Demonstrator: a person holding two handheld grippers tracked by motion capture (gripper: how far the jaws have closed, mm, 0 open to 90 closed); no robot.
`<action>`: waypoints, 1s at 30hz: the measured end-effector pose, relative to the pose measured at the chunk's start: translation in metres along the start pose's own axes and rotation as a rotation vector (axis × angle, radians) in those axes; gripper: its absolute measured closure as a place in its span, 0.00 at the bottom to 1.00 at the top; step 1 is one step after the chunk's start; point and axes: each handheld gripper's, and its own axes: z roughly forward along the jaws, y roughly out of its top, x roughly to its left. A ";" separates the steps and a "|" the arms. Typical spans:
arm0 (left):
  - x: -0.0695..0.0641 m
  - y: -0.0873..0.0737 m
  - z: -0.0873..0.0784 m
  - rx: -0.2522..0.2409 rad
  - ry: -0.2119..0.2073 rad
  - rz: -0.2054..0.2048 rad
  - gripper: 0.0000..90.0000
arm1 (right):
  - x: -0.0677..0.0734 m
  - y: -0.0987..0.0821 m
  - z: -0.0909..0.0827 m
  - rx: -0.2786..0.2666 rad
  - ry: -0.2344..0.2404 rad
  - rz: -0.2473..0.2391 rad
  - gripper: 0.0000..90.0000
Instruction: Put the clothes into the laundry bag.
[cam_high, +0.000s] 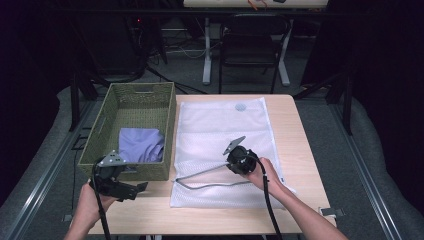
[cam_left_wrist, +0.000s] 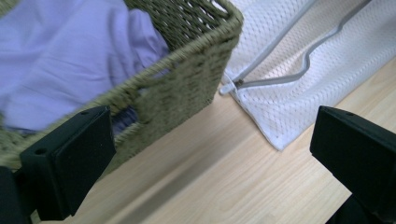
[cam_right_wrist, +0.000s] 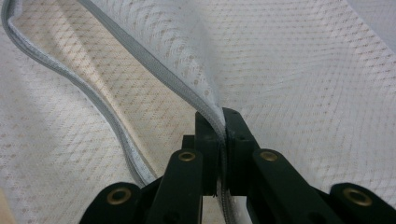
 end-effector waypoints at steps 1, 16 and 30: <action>0.004 0.003 -0.003 0.003 0.000 0.000 0.00 | 0.000 0.000 0.000 -0.001 -0.001 -0.001 0.96; 0.039 0.031 -0.010 0.045 0.003 -0.002 0.00 | 0.001 0.001 -0.001 0.016 -0.012 -0.020 0.96; 0.059 0.059 0.003 0.115 0.013 0.035 0.00 | 0.001 0.000 0.000 0.026 -0.008 -0.022 0.97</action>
